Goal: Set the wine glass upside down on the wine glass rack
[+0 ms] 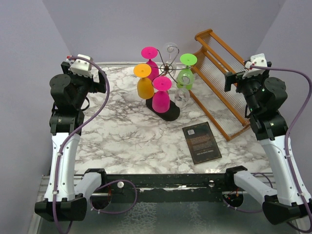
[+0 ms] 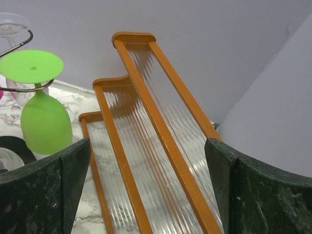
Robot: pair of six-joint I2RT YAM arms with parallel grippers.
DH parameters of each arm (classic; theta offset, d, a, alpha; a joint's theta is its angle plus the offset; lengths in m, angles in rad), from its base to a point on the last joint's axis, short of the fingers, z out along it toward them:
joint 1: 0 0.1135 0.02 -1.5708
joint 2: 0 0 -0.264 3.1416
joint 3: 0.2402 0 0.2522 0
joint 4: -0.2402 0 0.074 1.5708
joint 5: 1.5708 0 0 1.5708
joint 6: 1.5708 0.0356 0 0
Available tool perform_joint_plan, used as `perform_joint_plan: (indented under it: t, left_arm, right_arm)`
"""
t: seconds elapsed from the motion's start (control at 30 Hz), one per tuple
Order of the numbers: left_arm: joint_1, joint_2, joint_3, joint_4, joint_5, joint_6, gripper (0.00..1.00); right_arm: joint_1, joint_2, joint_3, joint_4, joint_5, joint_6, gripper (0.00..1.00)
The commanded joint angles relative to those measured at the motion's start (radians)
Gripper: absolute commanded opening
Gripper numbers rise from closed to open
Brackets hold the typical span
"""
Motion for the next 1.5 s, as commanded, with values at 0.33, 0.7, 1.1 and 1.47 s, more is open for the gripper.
perform_joint_plan:
  t: [0.33,0.7,1.1,1.47]
  left_arm:
    - [0.005,-0.098,-0.075,-0.036,-0.015,0.005,0.99]
    - [0.011,-0.119,0.01,-0.158,-0.083,-0.037,0.99]
    - [0.01,-0.112,0.011,-0.174,-0.104,-0.035,0.99]
    - [0.01,-0.11,0.01,-0.177,-0.1,-0.032,0.99]
  right_arm:
    - [-0.032,-0.119,-0.048,-0.095,-0.03,-0.035,1.0]
    - [-0.092,-0.138,-0.009,-0.162,-0.114,-0.009,1.0]
    - [-0.11,-0.113,-0.01,-0.163,-0.155,0.007,1.0]
    - [-0.113,-0.114,-0.025,-0.158,-0.167,0.005,1.0]
